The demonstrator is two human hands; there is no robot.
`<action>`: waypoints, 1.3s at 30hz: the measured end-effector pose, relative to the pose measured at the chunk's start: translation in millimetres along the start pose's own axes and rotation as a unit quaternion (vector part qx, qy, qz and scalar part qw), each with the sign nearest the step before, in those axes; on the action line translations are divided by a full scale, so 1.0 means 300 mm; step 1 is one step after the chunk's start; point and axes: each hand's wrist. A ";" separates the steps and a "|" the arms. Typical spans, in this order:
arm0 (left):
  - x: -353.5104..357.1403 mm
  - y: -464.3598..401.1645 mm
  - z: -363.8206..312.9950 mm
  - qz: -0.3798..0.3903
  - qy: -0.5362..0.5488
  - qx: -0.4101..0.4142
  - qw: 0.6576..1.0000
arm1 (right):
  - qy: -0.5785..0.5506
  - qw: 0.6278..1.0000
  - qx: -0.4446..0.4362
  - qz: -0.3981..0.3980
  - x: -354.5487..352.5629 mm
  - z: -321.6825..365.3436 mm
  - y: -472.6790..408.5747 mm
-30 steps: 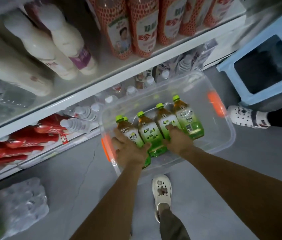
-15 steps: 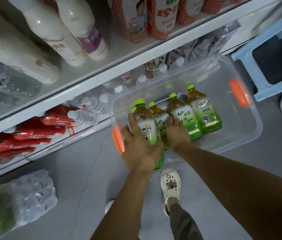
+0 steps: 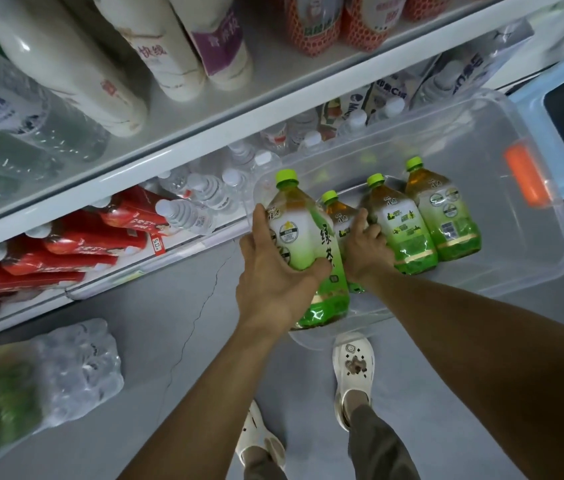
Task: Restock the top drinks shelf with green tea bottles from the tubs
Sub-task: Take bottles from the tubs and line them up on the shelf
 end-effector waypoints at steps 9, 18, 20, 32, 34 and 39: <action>-0.069 0.036 -0.029 0.043 0.104 -0.029 0.993 | -0.150 0.989 0.006 0.010 -0.165 -0.052 0.120; -0.339 0.317 -0.043 0.006 0.297 -0.017 0.955 | -0.450 0.892 0.024 0.033 -0.452 -0.086 0.450; -0.404 0.373 -0.028 0.003 0.331 -0.007 0.944 | -0.507 0.861 0.017 0.041 -0.499 -0.061 0.557; -0.935 0.753 0.024 0.048 0.451 0.121 0.883 | -0.668 0.707 -0.117 0.202 -0.685 0.286 1.237; -1.013 0.825 0.023 0.052 0.468 0.126 0.873 | -0.673 0.700 -0.128 0.203 -0.694 0.356 1.331; -1.181 1.001 0.024 0.043 0.489 0.110 0.864 | -0.651 0.714 -0.168 0.195 -0.749 0.507 1.541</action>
Point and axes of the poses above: each hand's wrist, its own y-axis away from the middle knuckle, its own x-axis out of the palm, z = x × y, and after that the axes turned 4 degrees about x, right-handed
